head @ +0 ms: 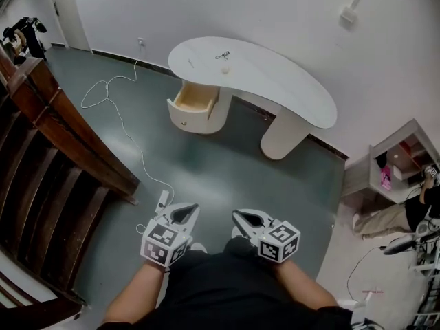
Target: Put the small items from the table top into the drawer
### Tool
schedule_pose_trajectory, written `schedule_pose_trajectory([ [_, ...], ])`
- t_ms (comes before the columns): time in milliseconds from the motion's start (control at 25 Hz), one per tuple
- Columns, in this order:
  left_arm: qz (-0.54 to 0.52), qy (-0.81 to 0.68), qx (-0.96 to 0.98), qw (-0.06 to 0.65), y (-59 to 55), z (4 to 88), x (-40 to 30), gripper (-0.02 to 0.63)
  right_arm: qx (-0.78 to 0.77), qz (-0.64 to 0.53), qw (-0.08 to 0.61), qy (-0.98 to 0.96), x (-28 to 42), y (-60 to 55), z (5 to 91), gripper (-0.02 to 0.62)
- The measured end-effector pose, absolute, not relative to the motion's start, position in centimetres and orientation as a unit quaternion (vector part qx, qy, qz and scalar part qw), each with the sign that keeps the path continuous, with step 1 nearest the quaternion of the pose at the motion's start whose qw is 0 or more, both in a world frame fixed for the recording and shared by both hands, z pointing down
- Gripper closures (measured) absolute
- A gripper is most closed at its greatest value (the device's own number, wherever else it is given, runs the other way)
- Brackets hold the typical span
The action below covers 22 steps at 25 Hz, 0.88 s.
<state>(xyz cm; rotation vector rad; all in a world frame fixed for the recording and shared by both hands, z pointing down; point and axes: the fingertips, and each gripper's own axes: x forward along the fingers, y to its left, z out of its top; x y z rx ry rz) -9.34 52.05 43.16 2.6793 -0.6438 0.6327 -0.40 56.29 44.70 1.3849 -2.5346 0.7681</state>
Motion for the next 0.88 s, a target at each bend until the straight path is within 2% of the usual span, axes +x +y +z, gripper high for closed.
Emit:
schedule_pose_trajectory([
  [160, 0.210, -0.222, 0.936, 0.175, 51.7, 43.4, -10.0, 0.591, 0.471, 0.255, 0.085, -0.840, -0.8, 54.9, 44.7, 0.597],
  [320, 0.214, -0.230, 0.936, 0.162, 50.8, 43.4, -9.9, 0.591, 0.475, 0.255, 0.084, -0.838, -0.3, 53.9, 44.5, 0.597],
  [880, 0.217, -0.259, 0.929, 0.149, 42.4, 42.4, -5.3, 0.591, 0.458, 0.237, 0.076, -0.854, 4.2, 44.0, 43.5, 0.597],
])
